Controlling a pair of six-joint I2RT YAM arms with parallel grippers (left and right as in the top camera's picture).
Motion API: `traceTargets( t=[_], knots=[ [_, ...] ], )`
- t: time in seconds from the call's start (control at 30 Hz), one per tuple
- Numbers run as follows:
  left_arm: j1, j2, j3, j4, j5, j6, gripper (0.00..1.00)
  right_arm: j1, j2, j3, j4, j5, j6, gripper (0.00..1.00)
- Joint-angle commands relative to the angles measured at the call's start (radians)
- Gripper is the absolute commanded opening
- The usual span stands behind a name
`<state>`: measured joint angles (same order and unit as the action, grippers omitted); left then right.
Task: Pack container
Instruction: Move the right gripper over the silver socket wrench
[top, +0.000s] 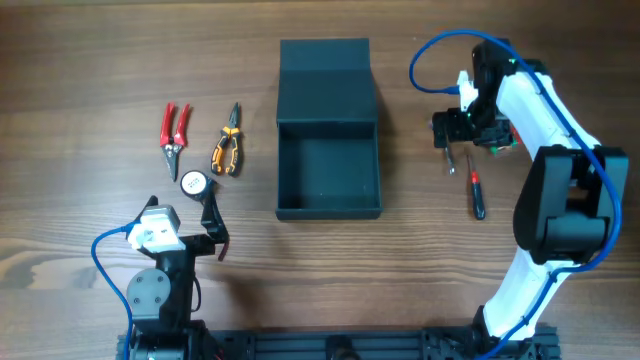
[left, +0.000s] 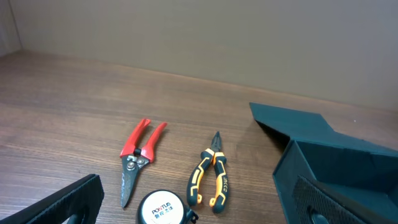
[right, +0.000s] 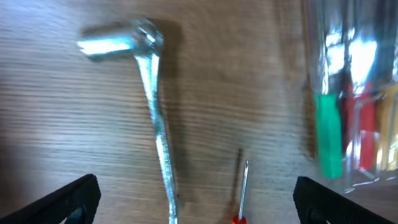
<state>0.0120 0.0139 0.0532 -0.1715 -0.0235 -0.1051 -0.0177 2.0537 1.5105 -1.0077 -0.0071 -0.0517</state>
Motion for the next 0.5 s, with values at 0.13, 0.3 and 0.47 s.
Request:
traceTargets(
  t=[0.13, 0.3, 0.47],
  knots=[
    [-0.008, -0.007, -0.005, 0.003, 0.015, 0.023, 1.0, 0.002, 0.019, -0.06, 0.023, -0.041, -0.06, 1.0],
    [-0.008, -0.007, -0.005, 0.003, 0.016, 0.023, 1.0, 0.002, 0.019, -0.06, 0.024, -0.078, -0.134, 1.0],
    [-0.008, -0.007, -0.005, 0.003, 0.016, 0.023, 1.0, 0.005, 0.019, -0.06, 0.074, -0.121, -0.212, 1.0]
  ],
)
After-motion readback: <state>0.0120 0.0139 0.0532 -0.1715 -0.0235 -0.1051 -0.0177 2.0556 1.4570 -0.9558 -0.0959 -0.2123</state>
